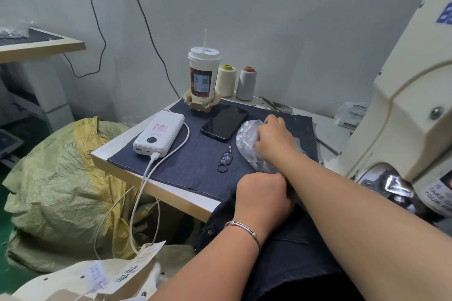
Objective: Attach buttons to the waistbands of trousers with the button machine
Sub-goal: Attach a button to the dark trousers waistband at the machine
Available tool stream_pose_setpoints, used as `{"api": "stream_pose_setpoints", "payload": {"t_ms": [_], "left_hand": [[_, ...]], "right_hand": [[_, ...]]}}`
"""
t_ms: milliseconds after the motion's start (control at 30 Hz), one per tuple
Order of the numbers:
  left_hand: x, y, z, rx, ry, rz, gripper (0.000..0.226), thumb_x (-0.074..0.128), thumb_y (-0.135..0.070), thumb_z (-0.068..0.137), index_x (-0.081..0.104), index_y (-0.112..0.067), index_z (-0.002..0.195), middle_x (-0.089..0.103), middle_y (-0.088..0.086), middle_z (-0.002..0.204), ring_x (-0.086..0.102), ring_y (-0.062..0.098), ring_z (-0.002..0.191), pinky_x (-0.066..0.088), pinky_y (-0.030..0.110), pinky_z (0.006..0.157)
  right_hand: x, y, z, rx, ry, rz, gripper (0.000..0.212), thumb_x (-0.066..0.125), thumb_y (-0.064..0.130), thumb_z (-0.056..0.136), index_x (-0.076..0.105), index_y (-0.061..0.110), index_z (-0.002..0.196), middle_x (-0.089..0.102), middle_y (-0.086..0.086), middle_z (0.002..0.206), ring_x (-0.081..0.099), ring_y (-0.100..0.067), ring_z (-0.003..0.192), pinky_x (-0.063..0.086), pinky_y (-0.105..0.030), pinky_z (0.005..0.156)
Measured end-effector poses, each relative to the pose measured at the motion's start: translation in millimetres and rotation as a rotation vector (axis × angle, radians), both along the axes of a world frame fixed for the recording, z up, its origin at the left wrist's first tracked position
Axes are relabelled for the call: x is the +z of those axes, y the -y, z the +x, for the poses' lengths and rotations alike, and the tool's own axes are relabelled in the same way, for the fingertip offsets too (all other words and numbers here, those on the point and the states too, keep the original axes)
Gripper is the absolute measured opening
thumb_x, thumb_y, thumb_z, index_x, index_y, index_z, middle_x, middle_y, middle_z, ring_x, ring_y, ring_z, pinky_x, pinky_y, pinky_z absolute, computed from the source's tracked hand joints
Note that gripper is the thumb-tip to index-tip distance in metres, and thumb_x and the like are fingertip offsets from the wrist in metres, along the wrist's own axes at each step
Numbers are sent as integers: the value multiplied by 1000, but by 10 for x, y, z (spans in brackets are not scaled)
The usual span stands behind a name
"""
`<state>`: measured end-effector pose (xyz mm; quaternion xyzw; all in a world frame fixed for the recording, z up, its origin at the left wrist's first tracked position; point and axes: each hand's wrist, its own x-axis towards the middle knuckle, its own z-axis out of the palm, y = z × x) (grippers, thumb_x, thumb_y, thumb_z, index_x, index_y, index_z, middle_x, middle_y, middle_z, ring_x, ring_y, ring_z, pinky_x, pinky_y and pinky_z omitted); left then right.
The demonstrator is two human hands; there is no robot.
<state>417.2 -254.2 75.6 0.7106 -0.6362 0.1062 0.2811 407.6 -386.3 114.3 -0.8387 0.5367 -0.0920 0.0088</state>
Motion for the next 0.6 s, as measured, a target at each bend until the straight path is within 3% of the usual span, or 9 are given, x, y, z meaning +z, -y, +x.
{"api": "stream_pose_setpoints", "payload": {"t_ms": [100, 233, 333, 467, 600], "left_hand": [[-17, 7, 2, -29, -24, -2, 34, 80, -30, 66, 56, -14, 48, 53, 2, 39, 48, 26, 33, 18, 20, 46], [8, 16, -3, -53, -37, -23, 32, 59, -32, 89, 67, -10, 66, 65, 12, 60, 59, 37, 54, 22, 28, 49], [62, -11, -15, -65, -56, -25, 25, 65, -19, 80, 60, -10, 57, 61, 13, 51, 55, 36, 44, 7, 23, 45], [1, 15, -25, -36, 16, 66, 20, 43, -28, 92, 44, -23, 72, 71, 6, 82, 63, 32, 77, 25, 32, 56], [-20, 23, -23, 28, -6, 67, 31, 42, -37, 96, 51, -17, 73, 70, 4, 81, 61, 27, 80, 27, 32, 58]], "right_hand": [[64, -152, -119, 18, 48, -81, 17, 51, 14, 92, 59, 5, 105, 39, -5, 125, 38, -25, 113, 39, -35, 76], [166, -454, -397, 36, 225, -91, 17, 51, 15, 91, 65, 5, 94, 42, -4, 124, 37, -23, 114, 45, -37, 84], [241, -778, -656, 80, 351, -87, 14, 54, 14, 88, 66, 8, 90, 42, -3, 127, 38, -21, 116, 44, -36, 87], [333, -1339, -1030, 172, 458, -131, 8, 60, 15, 88, 65, 9, 87, 42, -2, 131, 40, -19, 120, 40, -34, 92], [304, -1952, -1537, 236, 513, -180, 9, 60, 20, 89, 62, 13, 85, 41, 4, 132, 45, -12, 114, 43, -33, 86]]}}
